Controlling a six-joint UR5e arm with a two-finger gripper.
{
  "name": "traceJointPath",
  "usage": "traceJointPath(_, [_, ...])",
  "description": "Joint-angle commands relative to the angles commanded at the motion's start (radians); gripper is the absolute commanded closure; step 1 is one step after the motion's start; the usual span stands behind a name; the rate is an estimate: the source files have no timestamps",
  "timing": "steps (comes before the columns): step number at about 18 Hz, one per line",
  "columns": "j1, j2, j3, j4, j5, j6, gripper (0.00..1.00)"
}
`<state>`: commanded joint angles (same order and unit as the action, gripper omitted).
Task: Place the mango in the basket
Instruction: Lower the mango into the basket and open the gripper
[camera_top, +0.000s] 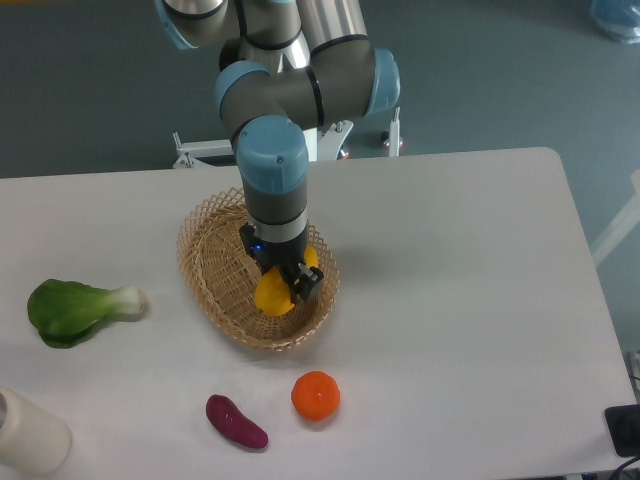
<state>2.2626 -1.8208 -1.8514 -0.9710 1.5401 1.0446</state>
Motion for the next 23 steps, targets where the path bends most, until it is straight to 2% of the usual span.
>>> traceJointPath(6, [-0.015,-0.024,-0.012,0.005,-0.002,-0.017,0.36])
traceJointPath(9, [-0.02,-0.04,-0.012,0.003,-0.002,-0.011,0.15])
traceJointPath(10, [-0.021,-0.044,-0.014,0.003,-0.002,-0.011,0.04])
traceJointPath(11, [-0.028,-0.049,-0.012,0.003,-0.003,-0.011,0.0])
traceJointPath(15, [-0.032,-0.04,-0.009,0.003,-0.006,-0.018,0.0])
traceJointPath(19, [-0.018,-0.032,0.027,0.014,-0.008,-0.023,0.0])
traceJointPath(23, [0.043,-0.032,0.053,0.017,-0.008,-0.028,0.0])
